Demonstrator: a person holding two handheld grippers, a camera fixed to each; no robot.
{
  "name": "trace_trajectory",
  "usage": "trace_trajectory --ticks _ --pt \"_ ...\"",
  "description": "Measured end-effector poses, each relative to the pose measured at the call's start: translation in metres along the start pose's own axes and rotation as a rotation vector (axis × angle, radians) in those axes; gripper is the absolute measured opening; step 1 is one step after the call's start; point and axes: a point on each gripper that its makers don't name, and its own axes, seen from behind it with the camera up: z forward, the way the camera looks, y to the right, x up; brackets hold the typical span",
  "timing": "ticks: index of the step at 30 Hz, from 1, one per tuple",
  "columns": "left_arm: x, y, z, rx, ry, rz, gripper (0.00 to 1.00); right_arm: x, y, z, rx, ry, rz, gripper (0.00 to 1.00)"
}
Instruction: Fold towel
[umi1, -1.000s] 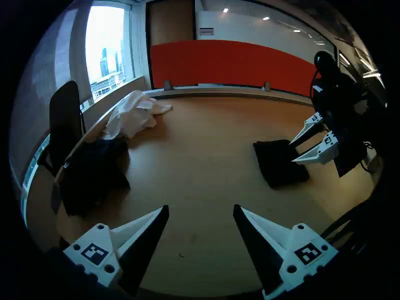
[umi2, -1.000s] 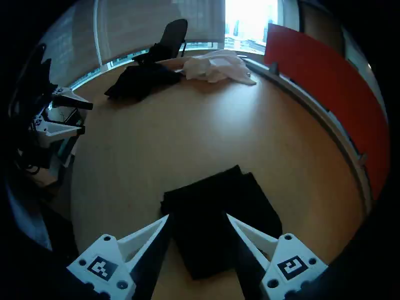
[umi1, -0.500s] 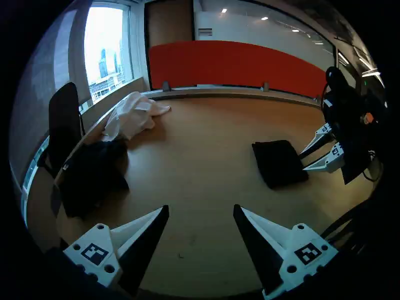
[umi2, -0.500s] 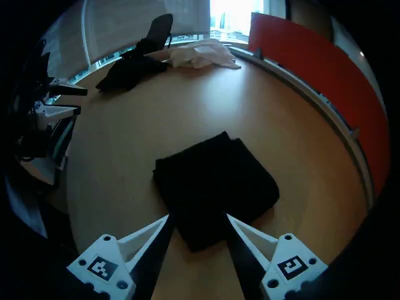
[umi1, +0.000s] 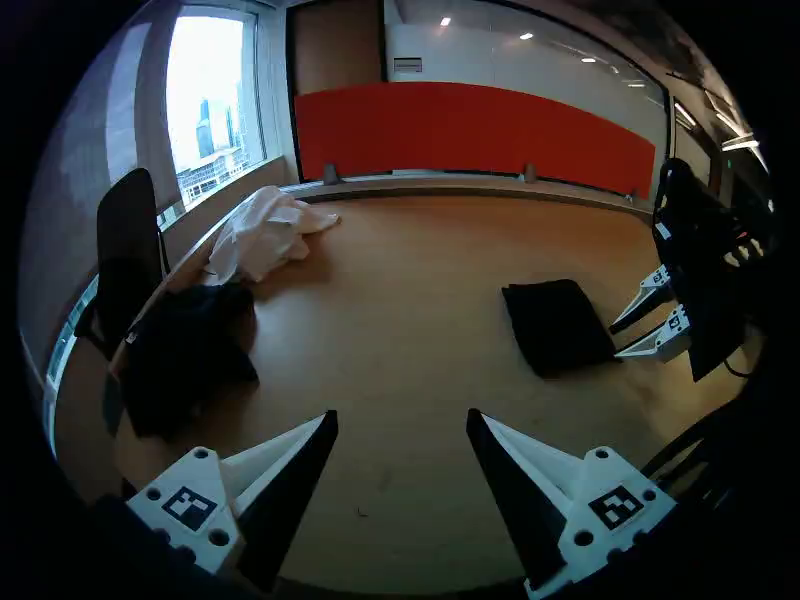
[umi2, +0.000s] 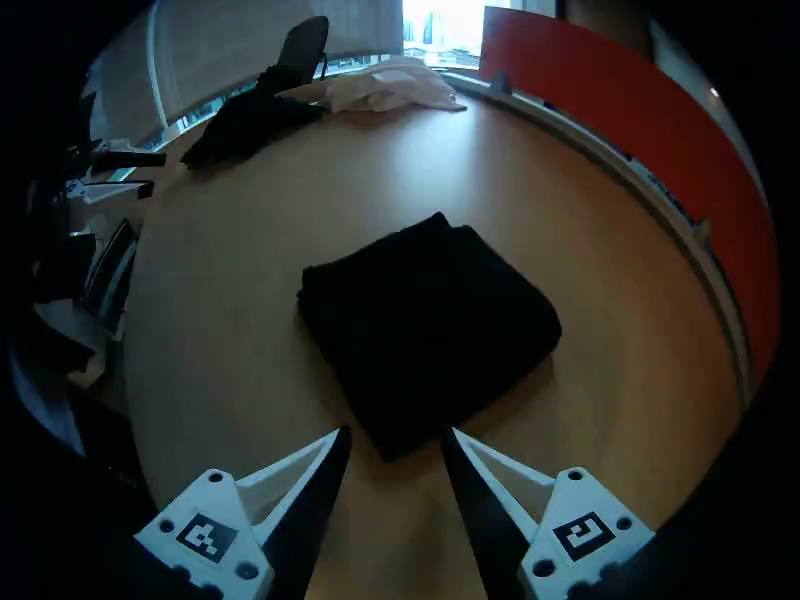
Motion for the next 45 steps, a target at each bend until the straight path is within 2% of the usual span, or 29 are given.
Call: trace_trajectory --ticks 5,11,17,23,31,36,39,45 --pt "-0.002 0.001 0.000 -0.002 -0.003 0.002 0.96 -0.009 -0.001 0.002 -0.005 -0.006 0.017 0.60" --pt "-0.002 0.003 0.000 -0.005 -0.002 0.005 0.96 -0.012 -0.001 0.006 -0.006 -0.002 0.040 0.42" --pt "-0.002 0.001 -0.002 0.002 -0.001 0.004 0.96 -0.015 -0.003 0.013 -0.011 -0.001 0.056 0.35" --pt "-0.005 0.004 -0.004 -0.011 -0.003 0.007 0.96 -0.018 -0.003 0.014 -0.023 -0.002 0.057 0.33" --pt "-0.005 0.000 -0.005 0.000 -0.003 0.007 0.96 -0.018 -0.001 0.013 -0.037 0.003 0.060 0.08" --pt "-0.005 0.002 -0.006 -0.012 -0.003 0.007 0.96 -0.015 0.000 0.012 -0.037 0.016 0.069 0.04" --pt "-0.005 0.000 -0.005 0.000 -0.004 0.007 0.96 -0.011 0.002 0.010 -0.041 0.027 0.069 0.03" --pt "-0.006 -0.003 -0.005 0.000 -0.002 0.005 0.96 0.004 0.009 -0.002 -0.056 0.060 0.055 0.03"
